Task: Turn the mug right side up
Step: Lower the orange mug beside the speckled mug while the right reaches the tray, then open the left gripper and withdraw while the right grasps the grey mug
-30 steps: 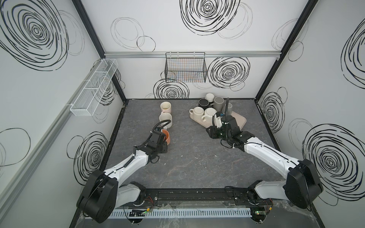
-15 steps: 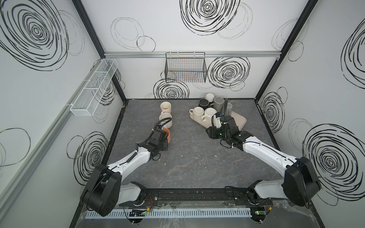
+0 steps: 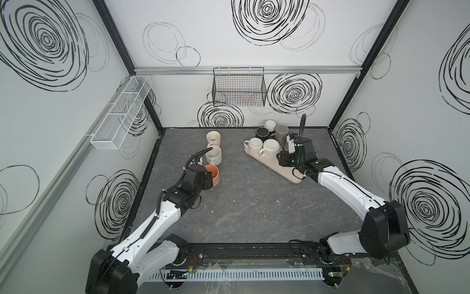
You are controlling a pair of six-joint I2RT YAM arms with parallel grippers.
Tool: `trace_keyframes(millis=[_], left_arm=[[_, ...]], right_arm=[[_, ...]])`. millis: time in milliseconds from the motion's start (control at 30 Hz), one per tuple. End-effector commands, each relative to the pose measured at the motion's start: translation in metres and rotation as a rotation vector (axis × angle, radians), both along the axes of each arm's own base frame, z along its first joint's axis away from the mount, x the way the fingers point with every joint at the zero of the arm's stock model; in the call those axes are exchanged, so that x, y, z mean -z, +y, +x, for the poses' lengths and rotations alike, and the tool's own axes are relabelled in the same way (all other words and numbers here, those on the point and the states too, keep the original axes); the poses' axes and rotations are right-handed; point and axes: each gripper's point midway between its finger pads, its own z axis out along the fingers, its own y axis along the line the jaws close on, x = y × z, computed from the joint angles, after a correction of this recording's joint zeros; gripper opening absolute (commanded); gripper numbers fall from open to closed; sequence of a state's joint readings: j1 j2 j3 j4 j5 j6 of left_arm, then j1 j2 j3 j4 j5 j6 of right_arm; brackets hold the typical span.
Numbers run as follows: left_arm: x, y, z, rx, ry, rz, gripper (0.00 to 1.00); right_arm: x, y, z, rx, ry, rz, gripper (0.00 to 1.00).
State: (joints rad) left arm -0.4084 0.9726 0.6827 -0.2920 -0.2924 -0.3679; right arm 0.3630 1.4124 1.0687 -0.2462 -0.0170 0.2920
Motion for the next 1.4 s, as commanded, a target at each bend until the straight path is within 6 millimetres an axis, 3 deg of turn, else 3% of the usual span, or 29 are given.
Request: trace_keyframes(millis=[0,100,300,533,633,833,1100,1367], left_arm=[[-0.013,-0.007,0.004,-0.014,-0.065,-0.023,0.67],[-0.017,-0.032,0.008,0.031,-0.1,-0.048,0.66],[-0.018,-0.107,0.017,0.158,-0.115,-0.071,0.66],[0.005,-0.192,0.035,0.3,-0.059,-0.071,0.66],[0.014,-0.214,0.043,0.335,-0.042,-0.081,0.66],[0.027,-0.232,0.055,0.366,-0.02,-0.085,0.66],[0.041,-0.234,0.061,0.369,0.006,-0.09,0.66],[0.045,-0.228,0.061,0.36,0.019,-0.089,0.66]], right_arm=[[-0.002,-0.028,0.023,0.036,-0.023,-0.061,0.54],[0.005,-0.051,0.046,0.082,-0.017,-0.094,0.54],[0.033,-0.088,0.082,0.201,0.092,-0.219,0.54],[0.07,-0.103,0.108,0.252,0.177,-0.328,0.54],[0.08,-0.106,0.119,0.262,0.181,-0.339,0.53],[0.094,-0.113,0.136,0.278,0.178,-0.381,0.51],[0.112,-0.115,0.149,0.251,0.196,-0.428,0.46],[0.117,-0.117,0.149,0.24,0.204,-0.471,0.28]])
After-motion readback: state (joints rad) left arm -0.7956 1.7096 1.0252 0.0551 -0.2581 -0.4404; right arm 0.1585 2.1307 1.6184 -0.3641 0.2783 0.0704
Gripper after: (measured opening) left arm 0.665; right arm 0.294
